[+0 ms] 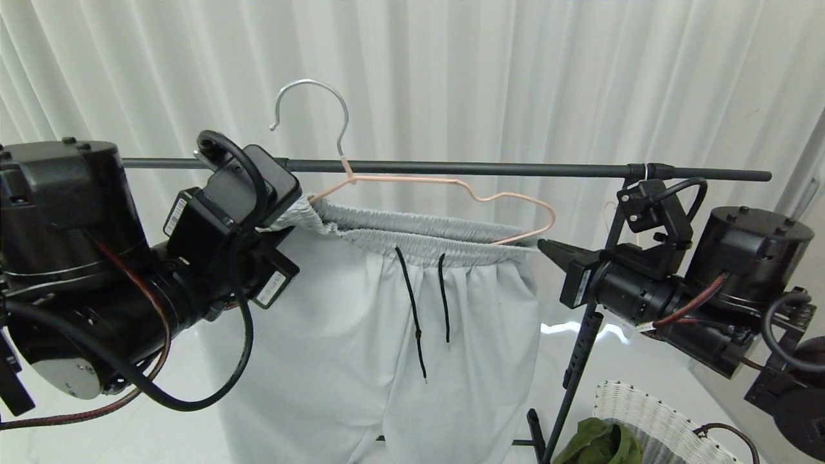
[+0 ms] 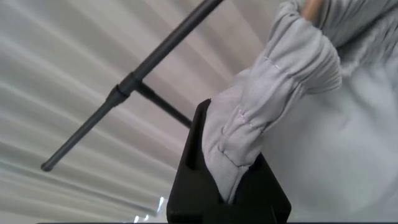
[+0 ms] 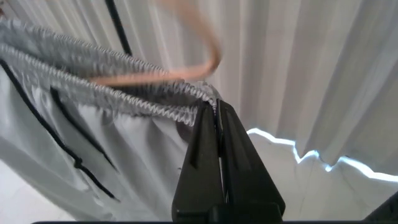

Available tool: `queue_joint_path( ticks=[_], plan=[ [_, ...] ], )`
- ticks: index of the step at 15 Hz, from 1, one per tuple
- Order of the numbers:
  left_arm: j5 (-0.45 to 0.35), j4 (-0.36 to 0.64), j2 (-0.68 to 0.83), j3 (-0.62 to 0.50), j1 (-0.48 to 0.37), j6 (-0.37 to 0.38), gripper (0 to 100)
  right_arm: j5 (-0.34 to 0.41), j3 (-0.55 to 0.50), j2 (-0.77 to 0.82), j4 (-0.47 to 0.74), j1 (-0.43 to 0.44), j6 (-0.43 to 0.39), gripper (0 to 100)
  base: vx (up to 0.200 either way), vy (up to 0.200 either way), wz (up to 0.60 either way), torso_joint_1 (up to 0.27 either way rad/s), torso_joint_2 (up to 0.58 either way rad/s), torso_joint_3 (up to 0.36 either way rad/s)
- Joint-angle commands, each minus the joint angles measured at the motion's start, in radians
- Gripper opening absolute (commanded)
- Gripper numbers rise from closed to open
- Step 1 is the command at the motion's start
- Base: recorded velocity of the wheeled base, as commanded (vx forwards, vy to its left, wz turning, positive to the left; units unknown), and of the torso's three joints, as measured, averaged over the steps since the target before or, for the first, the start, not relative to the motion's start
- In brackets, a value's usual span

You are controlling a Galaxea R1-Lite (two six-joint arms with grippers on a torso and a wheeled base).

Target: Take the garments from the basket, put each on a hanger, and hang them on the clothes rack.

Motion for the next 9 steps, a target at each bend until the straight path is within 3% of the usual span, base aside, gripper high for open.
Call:
queue_joint_path(
  ticks=[1,9],
  plan=[
    [0.01,0.001,-0.001,0.027,0.001,-0.001,0,-0.002,-0.003,-0.02,0.002,-0.006,-0.001,0,0.0,0.0,0.0,0.0,0.0,0.0],
    [0.076,0.006,0.033,0.05,0.01,0.001,0,0.0,-0.001,-0.041,0.005,-0.006,-0.02,0,0.0,0.0,0.0,0.0,0.0,0.0]
  ],
)
